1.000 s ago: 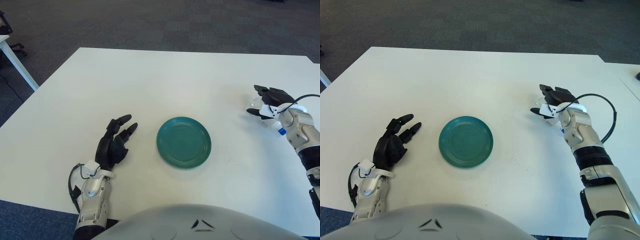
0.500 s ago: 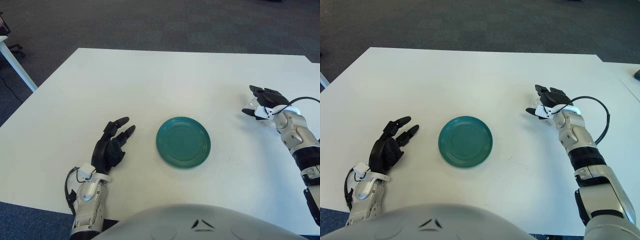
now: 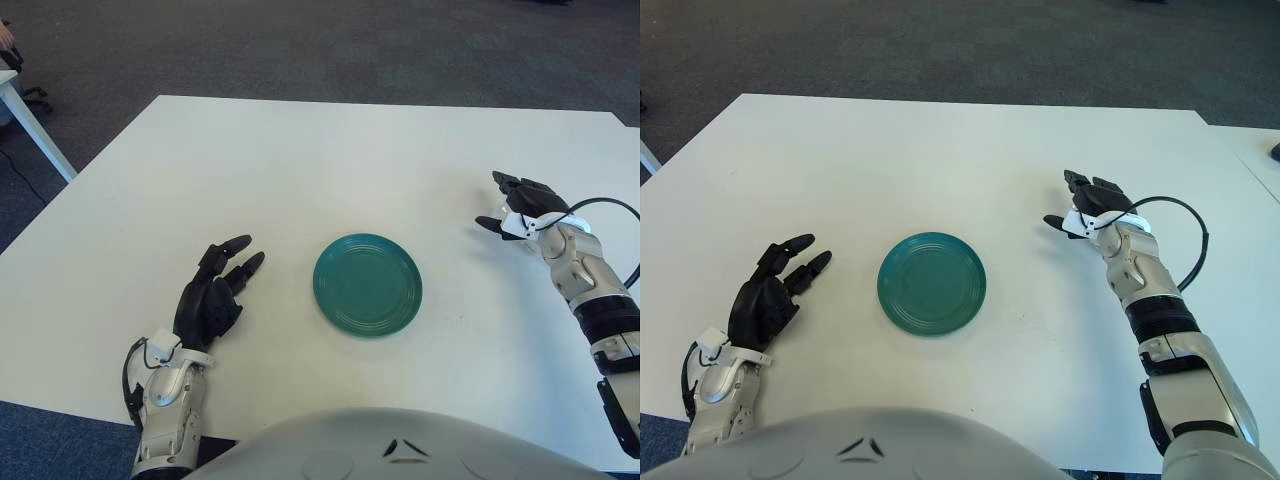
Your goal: Put the bottle into the plate.
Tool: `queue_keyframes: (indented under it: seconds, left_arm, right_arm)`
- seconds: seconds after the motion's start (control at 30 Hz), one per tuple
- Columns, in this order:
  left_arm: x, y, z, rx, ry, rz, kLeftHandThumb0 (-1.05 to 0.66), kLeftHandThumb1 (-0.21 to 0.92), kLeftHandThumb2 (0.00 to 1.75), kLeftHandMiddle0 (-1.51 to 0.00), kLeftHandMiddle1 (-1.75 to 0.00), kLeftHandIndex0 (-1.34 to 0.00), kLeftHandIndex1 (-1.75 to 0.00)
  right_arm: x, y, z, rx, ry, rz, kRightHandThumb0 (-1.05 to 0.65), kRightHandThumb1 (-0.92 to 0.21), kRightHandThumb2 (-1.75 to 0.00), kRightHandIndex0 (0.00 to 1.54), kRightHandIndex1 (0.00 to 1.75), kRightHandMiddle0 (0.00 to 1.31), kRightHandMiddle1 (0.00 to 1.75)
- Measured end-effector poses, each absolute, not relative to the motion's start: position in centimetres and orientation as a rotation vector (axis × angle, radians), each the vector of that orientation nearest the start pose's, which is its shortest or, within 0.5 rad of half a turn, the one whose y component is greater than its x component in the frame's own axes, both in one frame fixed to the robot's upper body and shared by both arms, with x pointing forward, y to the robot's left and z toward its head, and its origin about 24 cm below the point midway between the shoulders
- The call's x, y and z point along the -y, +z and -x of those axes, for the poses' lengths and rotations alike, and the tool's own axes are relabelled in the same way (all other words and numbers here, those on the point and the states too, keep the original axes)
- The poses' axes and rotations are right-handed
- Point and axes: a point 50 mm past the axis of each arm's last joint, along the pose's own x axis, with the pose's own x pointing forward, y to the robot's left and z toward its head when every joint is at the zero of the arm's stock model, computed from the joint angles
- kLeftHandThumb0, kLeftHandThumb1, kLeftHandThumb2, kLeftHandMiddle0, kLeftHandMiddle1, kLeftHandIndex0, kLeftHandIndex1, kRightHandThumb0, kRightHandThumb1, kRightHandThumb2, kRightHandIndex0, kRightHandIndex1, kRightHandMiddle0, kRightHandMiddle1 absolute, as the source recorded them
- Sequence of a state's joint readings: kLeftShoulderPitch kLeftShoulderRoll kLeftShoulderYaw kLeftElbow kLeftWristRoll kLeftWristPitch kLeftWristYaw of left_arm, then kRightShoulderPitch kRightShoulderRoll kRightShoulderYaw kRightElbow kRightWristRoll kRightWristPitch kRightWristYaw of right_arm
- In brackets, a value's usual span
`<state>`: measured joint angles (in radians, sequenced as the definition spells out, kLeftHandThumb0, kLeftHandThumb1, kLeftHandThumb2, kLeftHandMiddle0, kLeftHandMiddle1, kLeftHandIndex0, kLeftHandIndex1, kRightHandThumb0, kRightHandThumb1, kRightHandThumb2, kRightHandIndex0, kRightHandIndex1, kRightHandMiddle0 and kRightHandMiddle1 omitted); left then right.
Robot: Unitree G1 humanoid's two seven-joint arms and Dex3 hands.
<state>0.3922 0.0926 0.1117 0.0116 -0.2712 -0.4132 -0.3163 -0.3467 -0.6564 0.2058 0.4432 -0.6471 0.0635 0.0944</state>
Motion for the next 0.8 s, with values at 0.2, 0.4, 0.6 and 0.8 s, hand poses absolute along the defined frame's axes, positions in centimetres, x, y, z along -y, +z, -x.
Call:
queue_keyframes:
  seconds: [0.2,0.4,0.6,0.8]
  left_arm:
    - [-20.8,0.8,-15.8,0.067,-0.043,0.089,-0.64,0.92,0.96,-0.67,0.00,-0.26,-0.80]
    - [-21.0,0.7,-15.8,0.064,-0.038,0.096,-0.64,0.92,0.96,-0.67,0.00,-0.26,-0.80]
    - [-21.4,0.8,-16.0,0.069,-0.042,0.094,-0.64,0.92,0.96,-0.67,0.00,-0.26,-0.80]
    - [-21.7,0.6,-16.2,0.062,-0.037,0.093,-0.64,0.92,0.96,-0.67,0.00,-0.26,-0.80]
  right_arm:
    - [27.1,5.9,-30.4,-0.269,0.093,1.321,-1.05,-0.92,-0.67,0.03,0.00,0.04,0.05]
    - [27.3,5.8,-29.9,-0.280,0.077,1.309,-1.05,-0.92,-0.67,0.03,0.00,0.04,0.05]
    - [27.7,5.8,-29.6,-0.293,0.054,1.300,-1.05,-0.92,-0.67,0.04,0.01,0.05,0.06]
    - [27.9,6.1,-29.3,-0.295,0.023,1.276,-1.05,-0.92,-0.66,0.06,0.01,0.04,0.06]
